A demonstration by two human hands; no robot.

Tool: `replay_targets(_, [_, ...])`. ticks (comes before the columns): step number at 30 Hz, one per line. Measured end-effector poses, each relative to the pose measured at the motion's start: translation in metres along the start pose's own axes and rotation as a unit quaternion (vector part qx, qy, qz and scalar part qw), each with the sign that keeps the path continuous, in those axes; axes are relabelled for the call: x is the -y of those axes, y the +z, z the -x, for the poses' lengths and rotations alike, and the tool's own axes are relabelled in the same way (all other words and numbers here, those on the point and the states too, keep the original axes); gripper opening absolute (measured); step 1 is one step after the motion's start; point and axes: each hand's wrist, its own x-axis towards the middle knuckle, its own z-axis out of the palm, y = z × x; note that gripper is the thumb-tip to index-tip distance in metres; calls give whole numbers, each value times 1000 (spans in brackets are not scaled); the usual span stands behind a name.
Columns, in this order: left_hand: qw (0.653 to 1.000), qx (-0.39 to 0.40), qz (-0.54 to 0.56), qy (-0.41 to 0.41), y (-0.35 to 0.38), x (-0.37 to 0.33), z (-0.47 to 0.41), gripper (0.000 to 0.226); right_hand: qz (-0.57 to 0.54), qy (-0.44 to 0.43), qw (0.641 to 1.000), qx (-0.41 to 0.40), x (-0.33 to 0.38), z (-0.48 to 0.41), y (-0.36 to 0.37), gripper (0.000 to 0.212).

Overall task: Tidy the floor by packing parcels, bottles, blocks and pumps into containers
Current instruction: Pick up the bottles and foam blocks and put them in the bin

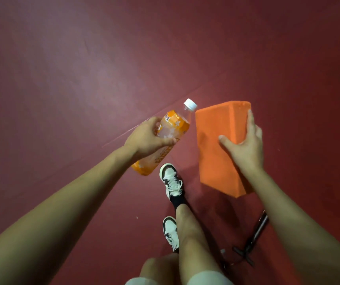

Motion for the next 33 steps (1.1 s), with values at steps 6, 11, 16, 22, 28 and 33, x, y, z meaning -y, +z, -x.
replay_targets(6, [999,15,18,25,-29,-106,45,64,-33,-3,999,-30,35,21,-116,98])
replay_targets(11, [997,50,16,64,-41,-184,58,73,-40,18,998,-50,39,23,-196,97])
replay_targets(16, [993,63,-4,103,-35,-271,52,64,-40,29,996,-76,41,6,-263,97])
replay_targets(22, [985,66,-20,155,-22,-363,40,52,-58,22,994,-94,39,-27,-325,96])
replay_targets(28, [973,76,-47,210,-32,-444,8,50,-50,27,988,-142,46,-66,-381,95])
replay_targets(33, [952,103,-71,278,-48,-515,-34,49,-33,40,979,-195,63,-113,-421,95])
